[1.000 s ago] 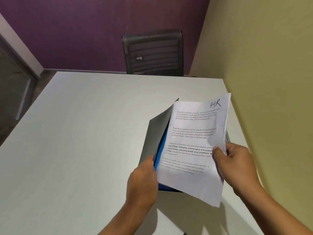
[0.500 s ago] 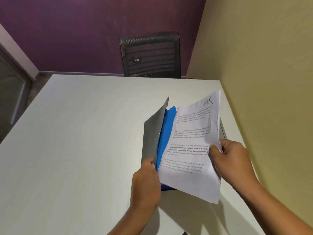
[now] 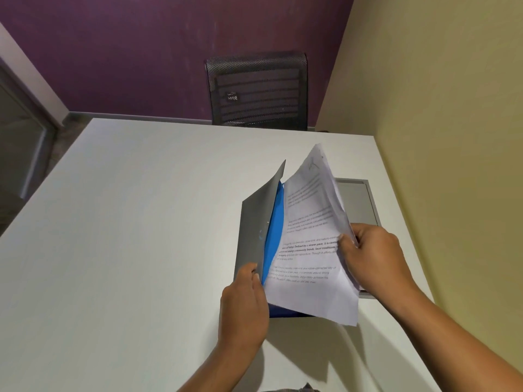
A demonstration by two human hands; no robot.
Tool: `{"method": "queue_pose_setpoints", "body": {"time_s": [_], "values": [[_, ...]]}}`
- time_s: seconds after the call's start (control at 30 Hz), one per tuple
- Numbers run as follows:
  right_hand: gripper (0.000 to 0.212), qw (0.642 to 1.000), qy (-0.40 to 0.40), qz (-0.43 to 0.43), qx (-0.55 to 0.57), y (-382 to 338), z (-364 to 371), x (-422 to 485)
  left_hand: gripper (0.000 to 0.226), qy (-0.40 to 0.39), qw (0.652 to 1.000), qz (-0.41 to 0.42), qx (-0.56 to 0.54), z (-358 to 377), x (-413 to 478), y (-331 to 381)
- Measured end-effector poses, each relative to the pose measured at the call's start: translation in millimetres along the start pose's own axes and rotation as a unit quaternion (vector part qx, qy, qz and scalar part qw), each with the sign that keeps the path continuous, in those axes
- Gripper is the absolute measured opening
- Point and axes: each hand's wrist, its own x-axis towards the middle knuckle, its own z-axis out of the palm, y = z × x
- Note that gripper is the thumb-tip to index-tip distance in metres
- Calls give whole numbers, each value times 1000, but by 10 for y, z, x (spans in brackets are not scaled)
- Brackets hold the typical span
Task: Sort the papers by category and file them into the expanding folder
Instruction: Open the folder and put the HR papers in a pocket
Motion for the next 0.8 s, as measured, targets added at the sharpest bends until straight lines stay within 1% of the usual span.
{"method": "queue_pose_setpoints", "body": {"time_s": [0.17, 0.27, 0.3, 0.4, 0.57, 0.63, 0.8], "values": [[40, 999, 31, -9, -5, 12, -26, 219, 13, -23, 1000, 16, -3, -5, -7, 0], [23, 1000, -6, -14, -8, 4, 22, 331, 14, -19, 999, 27, -3, 25, -4, -15], [21, 999, -22, -19, -17, 2, 47, 348, 16, -15, 999, 29, -1, 41, 3, -27], [19, 998, -60, -13, -23, 3, 117, 371, 19, -8, 999, 35, 3, 86, 14, -49], [20, 997, -77, 26, 6, 2, 310, 414, 22, -13, 999, 41, -5, 117, 22, -54], [23, 995, -98, 26, -15, 2, 436, 426, 22, -20, 999, 43, -7, 128, 20, -45], [18, 985, -146, 31, -86, -34, 597, 511, 25, -36, 998, 45, -5, 168, 27, -37]]}}
